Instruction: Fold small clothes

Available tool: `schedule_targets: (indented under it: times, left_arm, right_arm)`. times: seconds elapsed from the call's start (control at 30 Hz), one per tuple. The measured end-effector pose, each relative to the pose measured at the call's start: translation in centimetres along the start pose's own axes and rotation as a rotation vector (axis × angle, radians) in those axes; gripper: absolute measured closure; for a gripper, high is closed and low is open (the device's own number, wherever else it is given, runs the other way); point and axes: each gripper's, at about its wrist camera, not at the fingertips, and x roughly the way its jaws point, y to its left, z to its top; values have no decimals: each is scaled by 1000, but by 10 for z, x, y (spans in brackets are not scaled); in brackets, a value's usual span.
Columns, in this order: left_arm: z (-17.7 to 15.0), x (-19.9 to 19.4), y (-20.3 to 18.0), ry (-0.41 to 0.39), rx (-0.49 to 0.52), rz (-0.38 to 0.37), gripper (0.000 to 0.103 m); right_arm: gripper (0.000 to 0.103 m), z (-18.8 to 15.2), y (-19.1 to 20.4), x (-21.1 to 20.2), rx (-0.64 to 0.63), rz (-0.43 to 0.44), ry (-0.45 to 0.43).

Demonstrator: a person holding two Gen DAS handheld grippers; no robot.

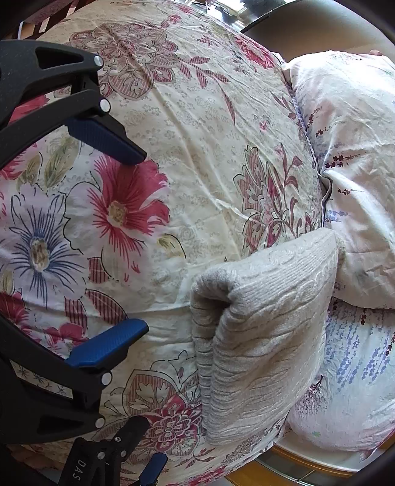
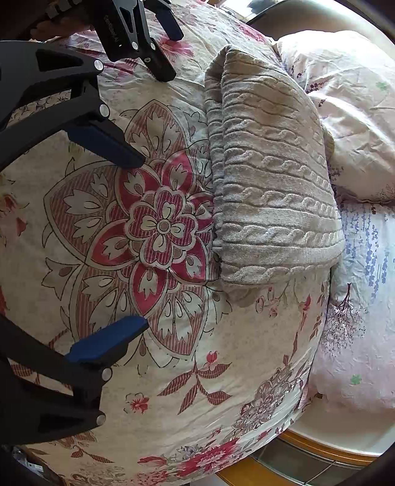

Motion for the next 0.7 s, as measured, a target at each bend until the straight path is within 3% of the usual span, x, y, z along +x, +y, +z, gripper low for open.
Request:
schedule_targets:
  times: [0.7]
  left_arm:
    - [1, 2, 0, 4, -10, 1, 2]
  right_arm:
    - [1, -3, 2, 0, 16, -23, -15]
